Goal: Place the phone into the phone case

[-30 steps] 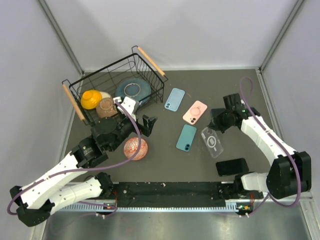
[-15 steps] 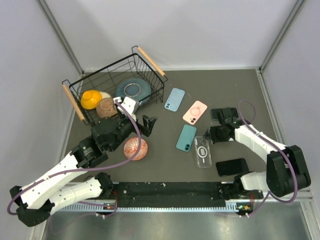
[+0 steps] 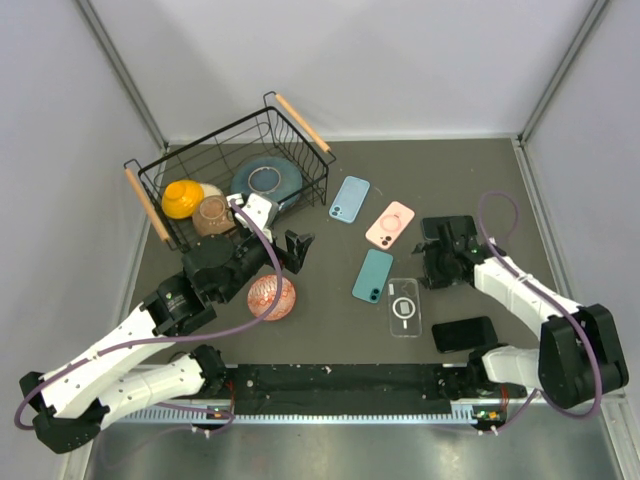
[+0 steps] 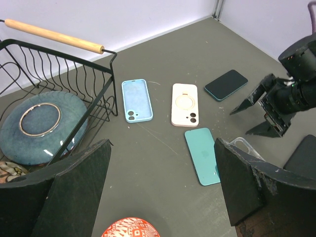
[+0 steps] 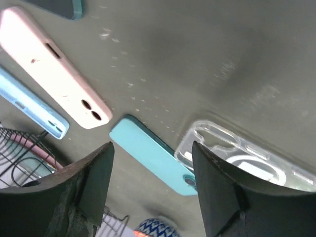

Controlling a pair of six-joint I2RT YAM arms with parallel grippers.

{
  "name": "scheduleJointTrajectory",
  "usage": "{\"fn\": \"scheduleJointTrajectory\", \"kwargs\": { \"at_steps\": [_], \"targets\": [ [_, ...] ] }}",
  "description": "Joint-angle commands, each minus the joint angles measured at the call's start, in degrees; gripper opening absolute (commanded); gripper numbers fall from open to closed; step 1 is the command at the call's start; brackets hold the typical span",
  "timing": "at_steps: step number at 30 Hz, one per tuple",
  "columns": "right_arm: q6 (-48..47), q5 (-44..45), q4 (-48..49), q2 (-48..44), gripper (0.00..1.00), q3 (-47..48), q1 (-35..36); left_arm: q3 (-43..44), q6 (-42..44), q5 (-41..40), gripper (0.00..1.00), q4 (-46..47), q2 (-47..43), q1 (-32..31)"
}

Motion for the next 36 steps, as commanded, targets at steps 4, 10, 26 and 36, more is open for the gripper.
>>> {"fn": "scheduleJointTrajectory", "kwargs": {
  "at_steps": [4, 10, 26, 36],
  "targets": [
    [-50.7, 11.37, 7.47, 0.22, 0.66, 14.98, 0.46, 1.83, 0.65, -0.19, 0.91, 1.85, -0.28, -0.22],
    [-82.72, 16.12, 3.63, 8.4, 0.71, 28.34, -0.68, 1.83, 0.56, 0.07, 0.9, 1.94, -0.19, -0.22],
    [-140.55, -1.95, -0.07, 18.17, 0.97, 32.15, -9.72, 1.39, 0.12, 0.87, 0.9, 2.21, 0.95, -0.22],
    [-161.93, -16.49, -0.95, 20.88, 0.96, 28.62, -15.26, 0.86, 0.29, 2.01, 0.9, 2.99, 2.18, -0.57]
  ]
}}
